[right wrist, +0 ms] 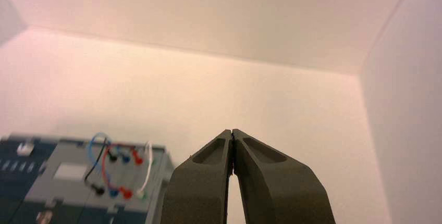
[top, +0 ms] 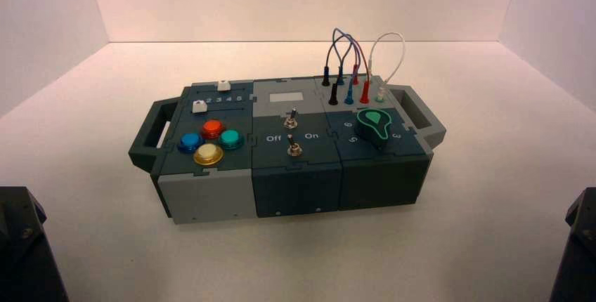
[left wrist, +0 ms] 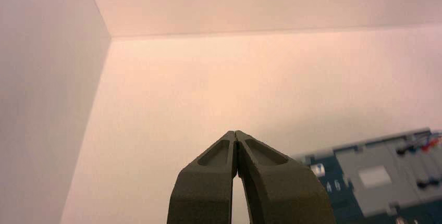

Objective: Move the bottom slider to position 3.

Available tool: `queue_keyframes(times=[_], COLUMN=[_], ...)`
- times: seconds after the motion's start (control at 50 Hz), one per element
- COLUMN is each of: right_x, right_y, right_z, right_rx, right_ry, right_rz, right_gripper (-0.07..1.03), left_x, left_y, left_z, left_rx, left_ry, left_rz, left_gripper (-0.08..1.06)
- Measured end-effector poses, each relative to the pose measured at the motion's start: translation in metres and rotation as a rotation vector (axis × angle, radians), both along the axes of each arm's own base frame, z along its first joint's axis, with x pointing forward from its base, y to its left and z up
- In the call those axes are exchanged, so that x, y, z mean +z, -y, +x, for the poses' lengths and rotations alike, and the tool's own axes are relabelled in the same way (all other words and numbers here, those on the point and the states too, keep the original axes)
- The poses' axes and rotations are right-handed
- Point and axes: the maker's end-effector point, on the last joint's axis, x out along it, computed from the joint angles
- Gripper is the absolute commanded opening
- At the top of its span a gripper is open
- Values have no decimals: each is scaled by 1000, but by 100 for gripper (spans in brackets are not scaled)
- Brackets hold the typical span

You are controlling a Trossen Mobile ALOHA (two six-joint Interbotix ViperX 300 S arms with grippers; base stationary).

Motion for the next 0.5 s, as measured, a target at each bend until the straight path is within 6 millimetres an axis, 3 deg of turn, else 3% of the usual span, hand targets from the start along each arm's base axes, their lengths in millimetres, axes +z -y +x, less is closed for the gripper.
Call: queue_keyframes(times=[0.3,0.5], right_x=[-26,-34], right_y=[-18,-43], right_z=[8,2], right_rx=[66,172], right_ry=[-187,-238], right_rz=[-33,-54], right_gripper=[-2,-2], left_x=[-16,-24], left_y=[6,22], left_z=[-13,-26], left_rx=[-32,-112], left_ry=[-142,-214], left_rz=[9,15], left_gripper=[-3,-3])
